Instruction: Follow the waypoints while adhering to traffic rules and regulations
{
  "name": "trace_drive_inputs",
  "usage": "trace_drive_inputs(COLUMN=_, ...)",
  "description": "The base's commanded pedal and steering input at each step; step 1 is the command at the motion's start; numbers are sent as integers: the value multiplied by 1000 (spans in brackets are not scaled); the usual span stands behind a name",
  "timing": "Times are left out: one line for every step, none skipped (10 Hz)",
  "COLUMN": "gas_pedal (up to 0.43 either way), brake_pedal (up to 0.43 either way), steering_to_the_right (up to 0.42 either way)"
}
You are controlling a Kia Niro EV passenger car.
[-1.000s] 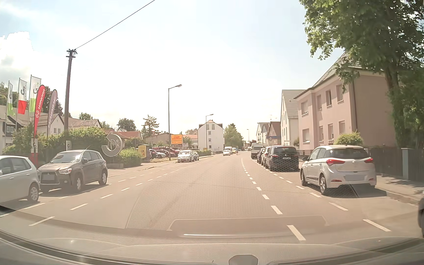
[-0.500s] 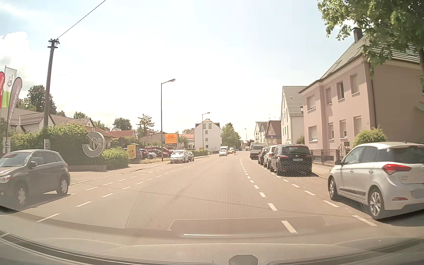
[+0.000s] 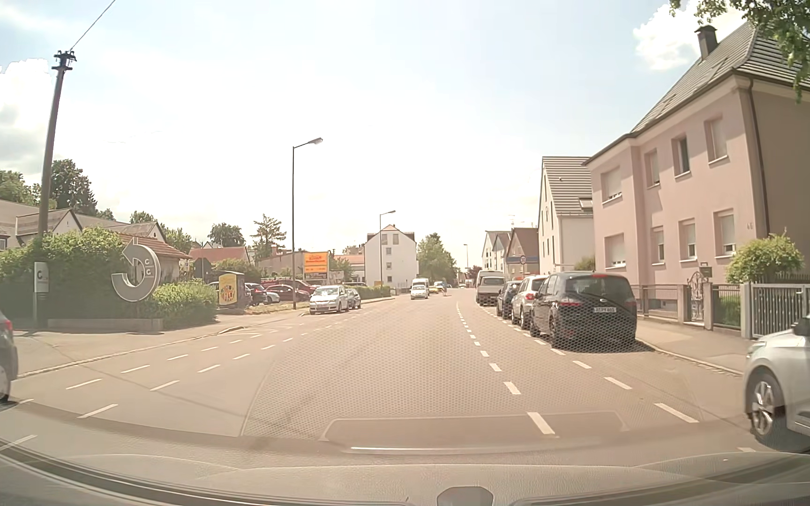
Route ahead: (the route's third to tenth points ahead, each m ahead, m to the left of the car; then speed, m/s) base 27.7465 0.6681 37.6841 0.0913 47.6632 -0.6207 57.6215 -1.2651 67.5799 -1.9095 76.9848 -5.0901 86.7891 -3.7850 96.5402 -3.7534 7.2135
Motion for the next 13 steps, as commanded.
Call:
trace_drive_inputs(gas_pedal=130, brake_pedal=0, steering_to_the_right=5)
trace_drive_inputs(gas_pedal=130, brake_pedal=0, steering_to_the_right=4)
trace_drive_inputs(gas_pedal=130, brake_pedal=0, steering_to_the_right=2)
trace_drive_inputs(gas_pedal=130, brake_pedal=0, steering_to_the_right=-2)
trace_drive_inputs(gas_pedal=130, brake_pedal=0, steering_to_the_right=-5)
trace_drive_inputs(gas_pedal=130, brake_pedal=0, steering_to_the_right=-7)
trace_drive_inputs(gas_pedal=130, brake_pedal=0, steering_to_the_right=-9)
trace_drive_inputs(gas_pedal=130, brake_pedal=0, steering_to_the_right=-10)
trace_drive_inputs(gas_pedal=130, brake_pedal=0, steering_to_the_right=-10)
trace_drive_inputs(gas_pedal=130, brake_pedal=0, steering_to_the_right=-10)
trace_drive_inputs(gas_pedal=130, brake_pedal=0, steering_to_the_right=-10)
trace_drive_inputs(gas_pedal=130, brake_pedal=0, steering_to_the_right=-10)
trace_drive_inputs(gas_pedal=130, brake_pedal=0, steering_to_the_right=-10)
